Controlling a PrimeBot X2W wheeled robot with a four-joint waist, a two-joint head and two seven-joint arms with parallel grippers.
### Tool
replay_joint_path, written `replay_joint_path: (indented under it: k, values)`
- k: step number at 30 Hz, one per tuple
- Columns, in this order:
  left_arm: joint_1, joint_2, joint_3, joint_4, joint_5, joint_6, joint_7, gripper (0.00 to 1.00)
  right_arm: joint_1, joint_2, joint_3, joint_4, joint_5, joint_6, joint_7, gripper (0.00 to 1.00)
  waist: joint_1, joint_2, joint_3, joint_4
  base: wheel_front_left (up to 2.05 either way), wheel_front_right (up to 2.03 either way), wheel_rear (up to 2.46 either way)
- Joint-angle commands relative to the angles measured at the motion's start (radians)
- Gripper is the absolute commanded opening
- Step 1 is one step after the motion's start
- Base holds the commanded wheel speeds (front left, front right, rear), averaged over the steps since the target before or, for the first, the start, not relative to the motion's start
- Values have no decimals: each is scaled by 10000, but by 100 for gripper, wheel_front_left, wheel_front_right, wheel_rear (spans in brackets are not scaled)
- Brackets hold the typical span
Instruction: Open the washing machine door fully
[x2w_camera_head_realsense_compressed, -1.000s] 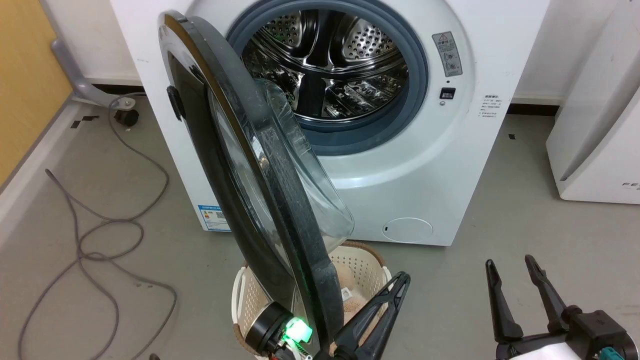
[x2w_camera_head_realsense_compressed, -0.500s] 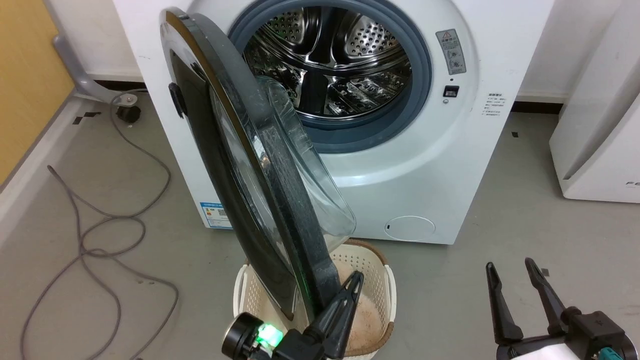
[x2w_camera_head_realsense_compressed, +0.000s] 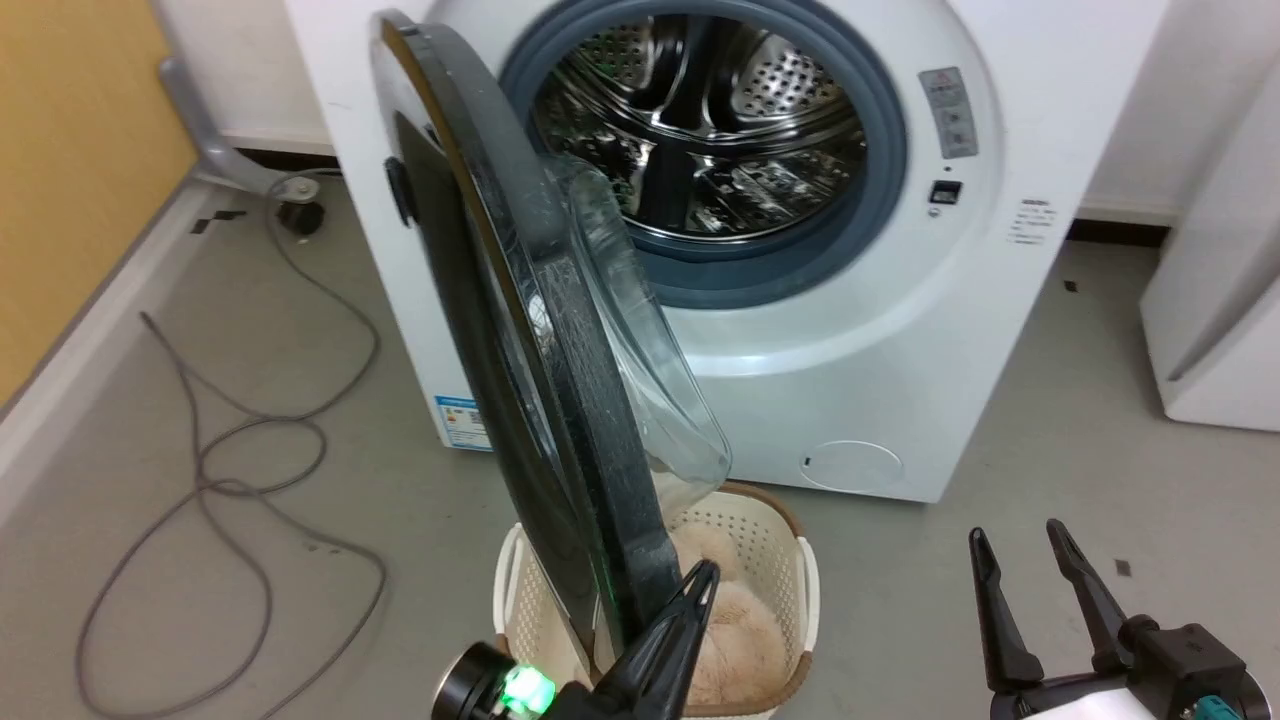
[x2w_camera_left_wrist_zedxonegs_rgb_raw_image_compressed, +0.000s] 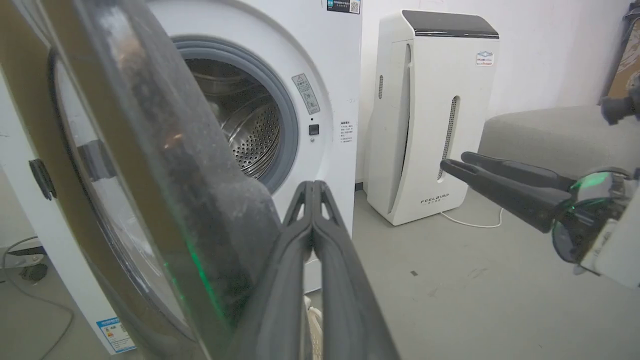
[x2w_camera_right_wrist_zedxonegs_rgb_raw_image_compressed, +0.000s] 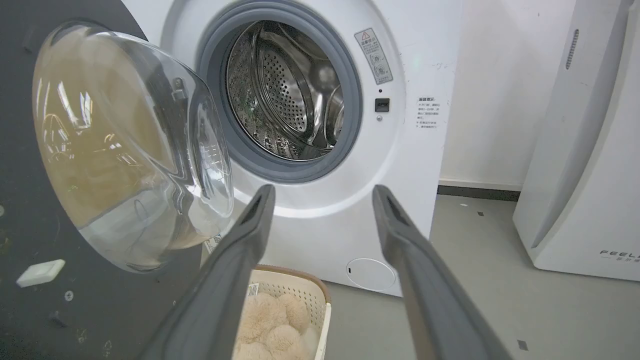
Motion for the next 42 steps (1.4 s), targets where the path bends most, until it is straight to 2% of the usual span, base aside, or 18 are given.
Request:
replay_joint_path:
  k: [1,25,42]
  values:
    - [199,162,120,-74,54,84,-44,0,24,47,-1,25,44,8,-44,100,0,0,-31,125,0,0,0]
    - [1192,1012,944,-941,29,580,-44,0,146,47,257,67,237,8,-44,100,0,0,-58,1805,0,0,0]
    - [1196,1616,2367,-1000,-385,1114,-44,0,147,47,255,16,187,8,-44,100,0,0,251,2659,0,0,0]
